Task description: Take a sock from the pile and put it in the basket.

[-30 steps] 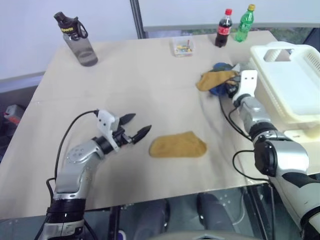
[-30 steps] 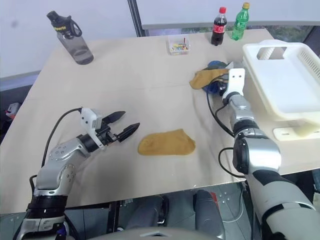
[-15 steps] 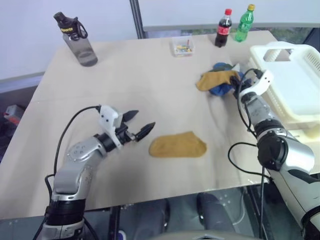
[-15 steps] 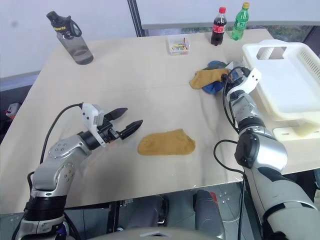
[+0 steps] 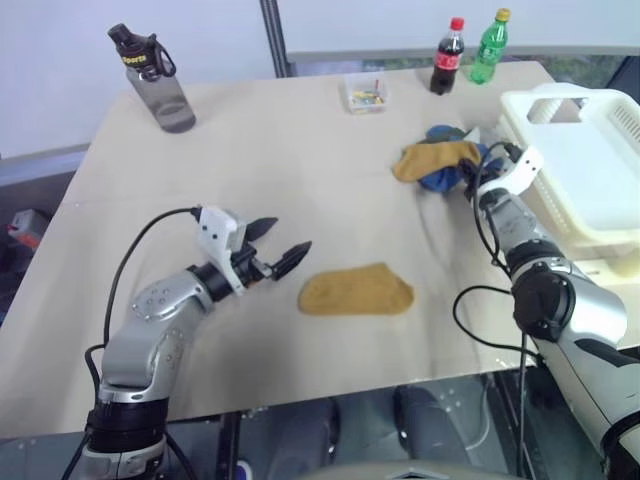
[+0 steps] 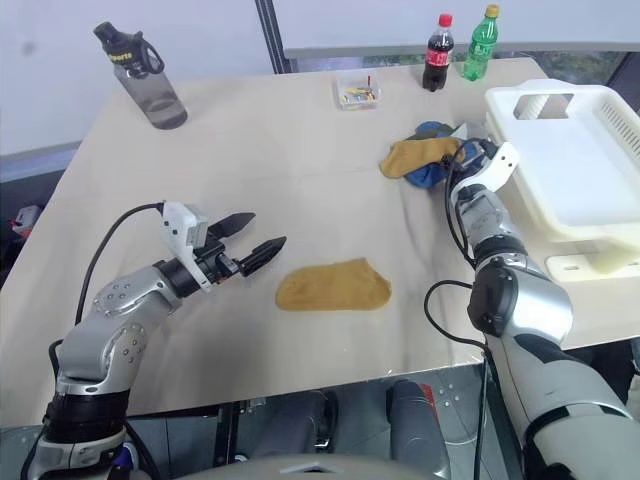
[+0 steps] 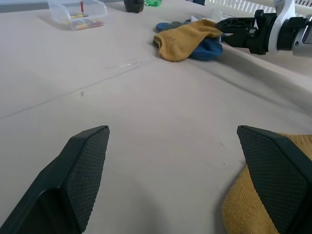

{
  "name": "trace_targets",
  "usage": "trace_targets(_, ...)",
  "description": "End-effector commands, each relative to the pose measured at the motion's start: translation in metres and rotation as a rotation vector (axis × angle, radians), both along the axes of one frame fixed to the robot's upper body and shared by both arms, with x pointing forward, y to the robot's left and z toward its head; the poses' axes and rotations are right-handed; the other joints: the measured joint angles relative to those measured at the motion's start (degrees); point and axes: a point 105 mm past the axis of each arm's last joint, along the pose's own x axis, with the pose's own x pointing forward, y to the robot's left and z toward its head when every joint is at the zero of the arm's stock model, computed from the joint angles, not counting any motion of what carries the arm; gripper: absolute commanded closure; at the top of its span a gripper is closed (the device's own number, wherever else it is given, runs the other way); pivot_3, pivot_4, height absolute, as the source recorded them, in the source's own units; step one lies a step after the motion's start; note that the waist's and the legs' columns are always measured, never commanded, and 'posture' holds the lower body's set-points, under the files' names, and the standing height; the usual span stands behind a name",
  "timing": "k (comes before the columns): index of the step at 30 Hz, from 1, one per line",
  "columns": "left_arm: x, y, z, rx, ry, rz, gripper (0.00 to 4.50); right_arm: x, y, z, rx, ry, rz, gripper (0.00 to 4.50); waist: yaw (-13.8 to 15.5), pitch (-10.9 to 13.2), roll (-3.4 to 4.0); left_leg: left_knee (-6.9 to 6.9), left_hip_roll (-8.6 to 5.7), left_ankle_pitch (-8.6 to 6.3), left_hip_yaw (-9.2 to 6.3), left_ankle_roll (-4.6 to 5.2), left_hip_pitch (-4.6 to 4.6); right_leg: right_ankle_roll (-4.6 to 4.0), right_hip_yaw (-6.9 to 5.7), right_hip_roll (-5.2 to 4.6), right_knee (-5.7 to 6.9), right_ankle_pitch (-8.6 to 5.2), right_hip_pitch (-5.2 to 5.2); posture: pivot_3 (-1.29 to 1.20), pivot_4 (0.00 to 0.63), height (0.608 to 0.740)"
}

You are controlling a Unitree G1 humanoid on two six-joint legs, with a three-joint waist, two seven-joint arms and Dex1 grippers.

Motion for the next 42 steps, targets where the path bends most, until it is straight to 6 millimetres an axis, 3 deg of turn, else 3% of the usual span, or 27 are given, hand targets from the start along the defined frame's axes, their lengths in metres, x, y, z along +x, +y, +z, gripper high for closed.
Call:
trace_targets(1,-0.002,0.001,0.014,0.009,-0.053,-0.009,0.00,0.005,0.003,0.027,0.002,-0.082,0.001,2.05,-0.01,0.00,0.00,0.00,0.00,0.00,0.00,0.00,0.00,0.00,0.00,0.00,0.00,0.00,0.00,0.00,0.150,0.740)
trace_targets(7,-0.004,0.005,0.016,0.020,-0.057,-0.001,0.00,0.006,0.010,0.029,0.046,-0.092,0.021,2.05,0.00,0.00,0.00,0.00,0.00,0.00,0.00,0.00,0.00,0.00,0.00,0.00,0.00,0.00,0.00,0.00,0.150,0.740)
trace_targets(10,-0.005,0.008,0.017,0.025,-0.060,0.005,0.00,0.006,0.014,0.031,0.088,-0.106,0.036,2.87,-0.01,0.00,0.00,0.00,0.00,0.00,-0.01,0.00,0.00,0.00,0.00,0.00,0.00,0.00,0.00,0.00,0.150,0.740)
trace_targets(13,-0.006,0.009,0.017,0.027,-0.062,0.009,0.00,0.006,0.019,0.032,0.093,-0.122,0.068,4.31,0.00,0.00,0.00,0.00,0.00,0.00,0.00,0.00,0.00,0.00,0.00,0.00,-0.01,0.00,0.00,0.00,0.150,0.740)
trace_targets(14,-0.006,0.009,0.017,0.027,-0.062,0.009,0.00,0.006,0.021,0.032,0.078,-0.124,0.080,4.47,0.00,0.00,0.00,0.00,0.00,0.00,0.00,0.00,0.00,0.00,0.00,0.00,-0.01,0.00,0.00,0.00,0.150,0.740)
trace_targets(19,-0.004,0.007,0.016,0.022,-0.061,-0.002,0.00,0.004,0.036,0.030,-0.012,-0.140,0.162,4.47,-0.02,0.00,0.00,0.00,0.00,0.00,0.00,0.00,0.00,0.00,0.00,0.00,0.00,0.00,0.00,0.00,0.150,0.740)
trace_targets(27,0.000,0.003,0.015,0.014,-0.060,-0.017,0.00,0.003,0.038,0.021,-0.115,-0.106,0.172,4.47,-0.01,0.00,0.00,0.00,0.00,0.00,-0.02,0.00,0.00,0.00,-0.01,0.00,-0.01,0.00,0.00,0.00,0.150,0.740)
trace_targets(30,0.002,0.001,0.013,0.009,-0.061,-0.025,0.00,0.002,0.043,0.015,-0.167,-0.089,0.189,3.67,-0.02,0.00,0.00,0.00,0.00,0.00,-0.02,-0.01,0.00,0.00,-0.01,0.00,-0.01,0.00,-0.01,0.00,0.150,0.740)
trace_targets(33,0.003,0.000,0.013,0.006,-0.064,-0.032,0.00,0.002,0.048,0.011,-0.179,-0.077,0.194,2.31,-0.03,0.00,0.00,0.00,0.00,0.00,-0.01,-0.01,0.00,0.00,-0.01,0.00,0.00,0.00,-0.01,0.00,0.150,0.740)
trace_targets(42,0.008,0.005,0.013,0.015,-0.070,-0.028,0.00,0.003,0.058,0.009,-0.146,-0.054,0.197,2.31,-0.03,0.00,0.00,0.00,0.00,0.00,-0.03,-0.01,0.00,0.00,-0.01,0.00,0.00,0.00,-0.01,0.00,0.150,0.740)
